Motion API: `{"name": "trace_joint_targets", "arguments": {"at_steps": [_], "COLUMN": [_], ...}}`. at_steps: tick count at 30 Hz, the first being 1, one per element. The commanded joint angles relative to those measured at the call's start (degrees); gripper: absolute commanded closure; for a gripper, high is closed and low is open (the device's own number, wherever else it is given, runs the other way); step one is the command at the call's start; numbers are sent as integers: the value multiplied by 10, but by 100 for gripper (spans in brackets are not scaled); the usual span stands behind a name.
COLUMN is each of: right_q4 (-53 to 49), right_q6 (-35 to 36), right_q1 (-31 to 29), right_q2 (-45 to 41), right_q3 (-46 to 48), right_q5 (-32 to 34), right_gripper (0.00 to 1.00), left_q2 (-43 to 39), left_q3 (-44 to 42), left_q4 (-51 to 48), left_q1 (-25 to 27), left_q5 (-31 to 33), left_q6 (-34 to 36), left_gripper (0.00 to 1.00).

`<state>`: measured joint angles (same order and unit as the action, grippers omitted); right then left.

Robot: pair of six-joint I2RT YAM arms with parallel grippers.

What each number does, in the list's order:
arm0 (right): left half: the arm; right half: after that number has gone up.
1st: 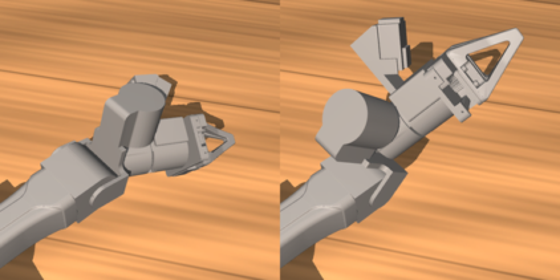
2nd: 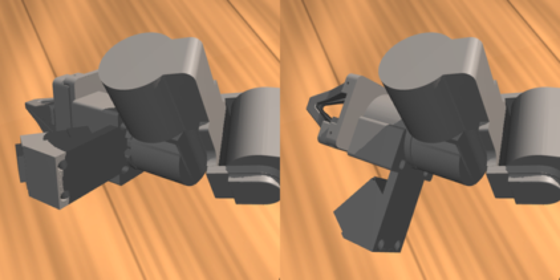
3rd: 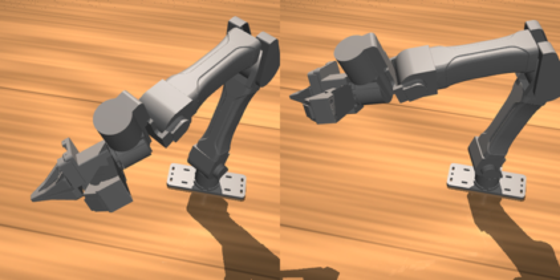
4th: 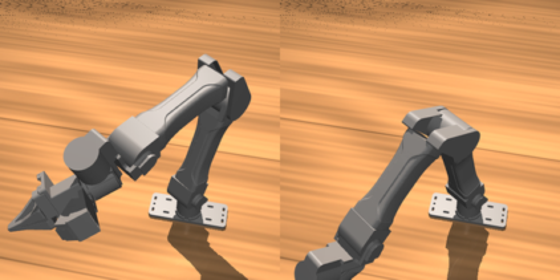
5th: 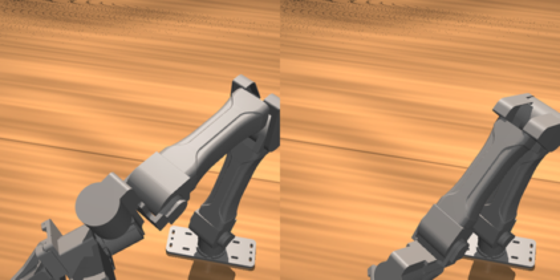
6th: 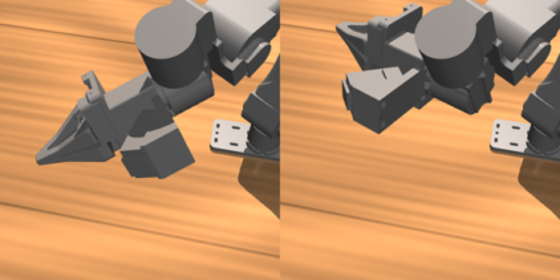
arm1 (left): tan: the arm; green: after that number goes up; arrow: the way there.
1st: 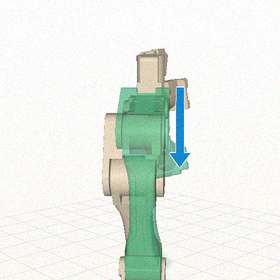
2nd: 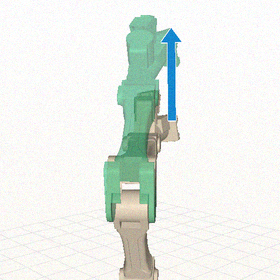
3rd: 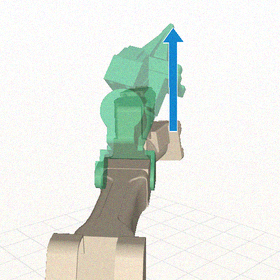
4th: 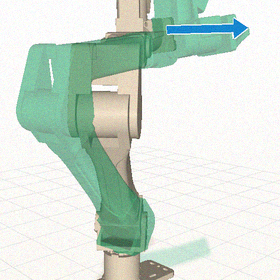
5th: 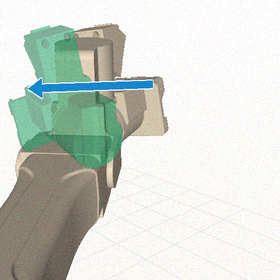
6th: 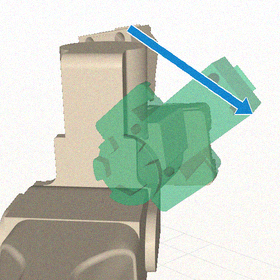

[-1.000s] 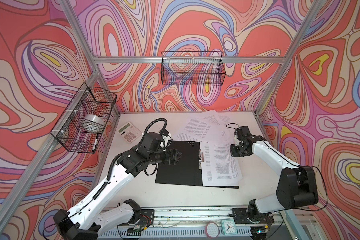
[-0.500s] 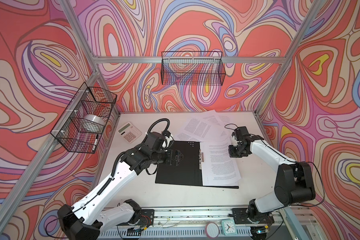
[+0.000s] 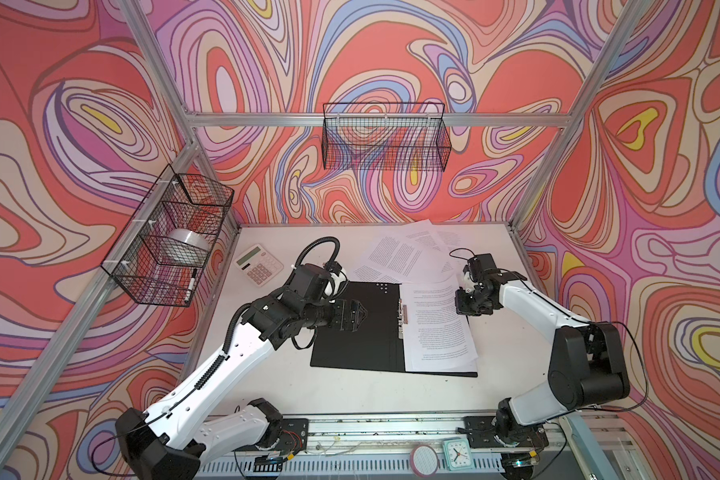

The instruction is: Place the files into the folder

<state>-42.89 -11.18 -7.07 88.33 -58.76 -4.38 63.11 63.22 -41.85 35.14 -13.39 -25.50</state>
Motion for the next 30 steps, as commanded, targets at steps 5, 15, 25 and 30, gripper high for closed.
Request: {"name": "trace_joint_targets", "arguments": {"at_steps": [5, 15, 25, 30], "right_q4": [5, 11, 12, 13], "right_q6": [-23, -27, -27, -30], "right_q1": [2, 1, 0, 0], "right_q2": [3, 1, 10, 13], "right_q3": [13, 26, 25, 27], "right_q5": [-14, -19, -22, -23], "right_gripper": [100, 100, 100, 100], "left_q2": [-3, -3, -2, -3], "left_q3": [-6, -11, -11, -9], "left_q4": [-12, -8, -8, -10], "left_q1": [-5, -5, -6, -6], "left_q5": [-9, -14, -12, -3], "left_q6": [7, 4, 4, 3], "left_gripper": [2, 2, 2, 0]}}
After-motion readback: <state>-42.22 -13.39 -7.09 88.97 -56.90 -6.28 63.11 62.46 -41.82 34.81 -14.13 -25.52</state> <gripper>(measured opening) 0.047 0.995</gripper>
